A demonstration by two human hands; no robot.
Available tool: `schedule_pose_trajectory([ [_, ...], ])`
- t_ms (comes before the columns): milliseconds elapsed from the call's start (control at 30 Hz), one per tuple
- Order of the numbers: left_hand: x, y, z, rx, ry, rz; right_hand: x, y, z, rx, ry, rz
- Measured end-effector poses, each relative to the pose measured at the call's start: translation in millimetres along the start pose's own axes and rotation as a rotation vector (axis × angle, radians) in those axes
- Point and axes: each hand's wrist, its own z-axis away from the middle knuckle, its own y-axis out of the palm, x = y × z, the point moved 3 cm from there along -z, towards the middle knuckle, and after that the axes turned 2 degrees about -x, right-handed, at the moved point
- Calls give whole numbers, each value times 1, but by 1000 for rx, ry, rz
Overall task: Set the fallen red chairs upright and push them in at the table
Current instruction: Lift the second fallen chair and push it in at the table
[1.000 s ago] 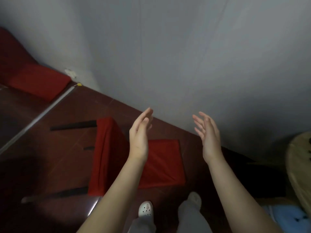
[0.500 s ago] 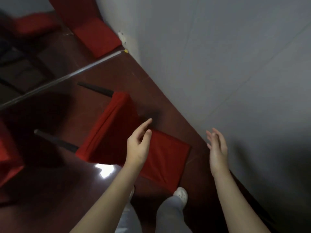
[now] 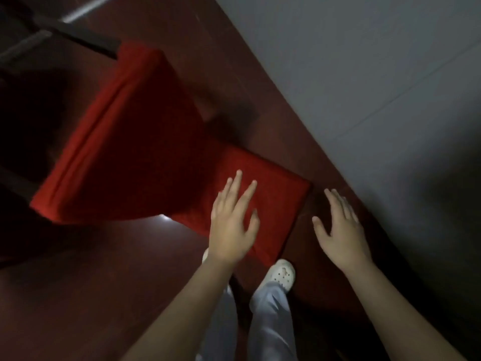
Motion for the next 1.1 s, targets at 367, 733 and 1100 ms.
schedule_pose_trajectory([
  [367,192,284,-1,249,34,-204,-159,311,-95,-54,221,-51],
  [733,276,374,13,372,-6,-236,-241,418,-134,-172,771,-636],
  [1100,265,359,10,456,-73,-229,-245,408,-135,-314,942,-719],
])
